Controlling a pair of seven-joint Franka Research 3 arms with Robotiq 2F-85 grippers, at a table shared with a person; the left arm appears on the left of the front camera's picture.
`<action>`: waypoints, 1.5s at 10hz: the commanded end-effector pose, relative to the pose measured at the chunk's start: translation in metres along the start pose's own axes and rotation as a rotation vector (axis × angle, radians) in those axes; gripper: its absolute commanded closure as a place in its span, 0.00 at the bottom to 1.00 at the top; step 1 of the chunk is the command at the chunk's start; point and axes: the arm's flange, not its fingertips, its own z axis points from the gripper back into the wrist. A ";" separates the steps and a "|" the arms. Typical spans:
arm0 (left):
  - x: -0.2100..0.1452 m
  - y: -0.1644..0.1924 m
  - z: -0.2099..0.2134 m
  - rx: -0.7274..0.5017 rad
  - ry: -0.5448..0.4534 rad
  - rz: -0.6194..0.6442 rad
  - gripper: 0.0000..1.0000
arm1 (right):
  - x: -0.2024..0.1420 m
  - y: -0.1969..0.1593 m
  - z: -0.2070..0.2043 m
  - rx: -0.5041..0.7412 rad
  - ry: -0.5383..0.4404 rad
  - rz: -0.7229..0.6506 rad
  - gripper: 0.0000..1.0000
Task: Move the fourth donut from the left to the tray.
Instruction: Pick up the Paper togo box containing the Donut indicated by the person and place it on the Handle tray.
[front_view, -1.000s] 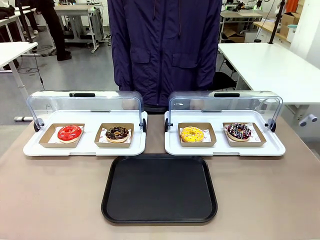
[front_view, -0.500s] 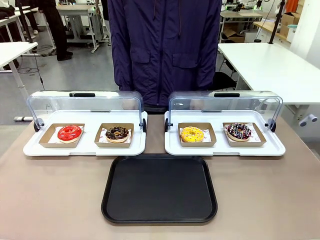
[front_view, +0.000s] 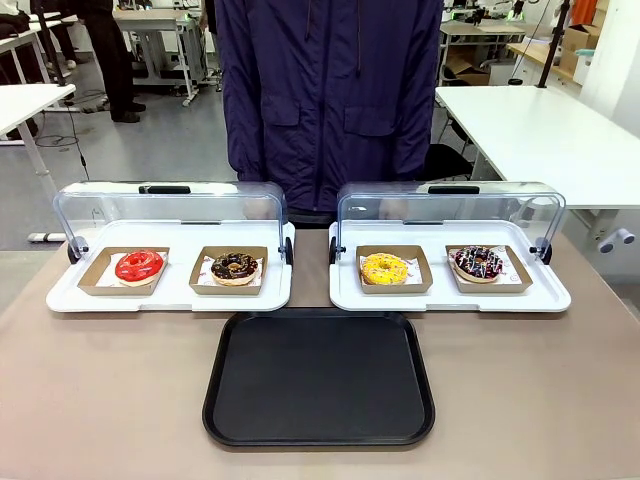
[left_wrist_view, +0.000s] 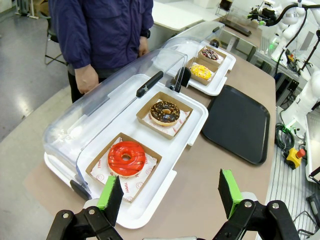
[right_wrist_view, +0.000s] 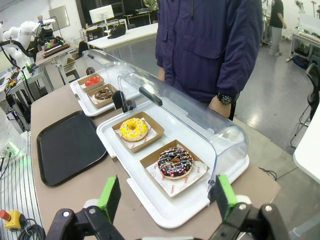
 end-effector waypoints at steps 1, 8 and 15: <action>0.001 -0.001 0.002 -0.011 0.010 -0.005 0.00 | 0.002 0.000 0.000 0.005 -0.006 0.007 0.00; 0.001 -0.001 0.002 -0.011 0.010 -0.005 0.00 | 0.002 0.000 0.000 0.005 -0.006 0.007 0.00; 0.001 -0.001 0.002 -0.011 0.010 -0.005 0.00 | 0.002 0.000 0.000 0.005 -0.006 0.007 0.00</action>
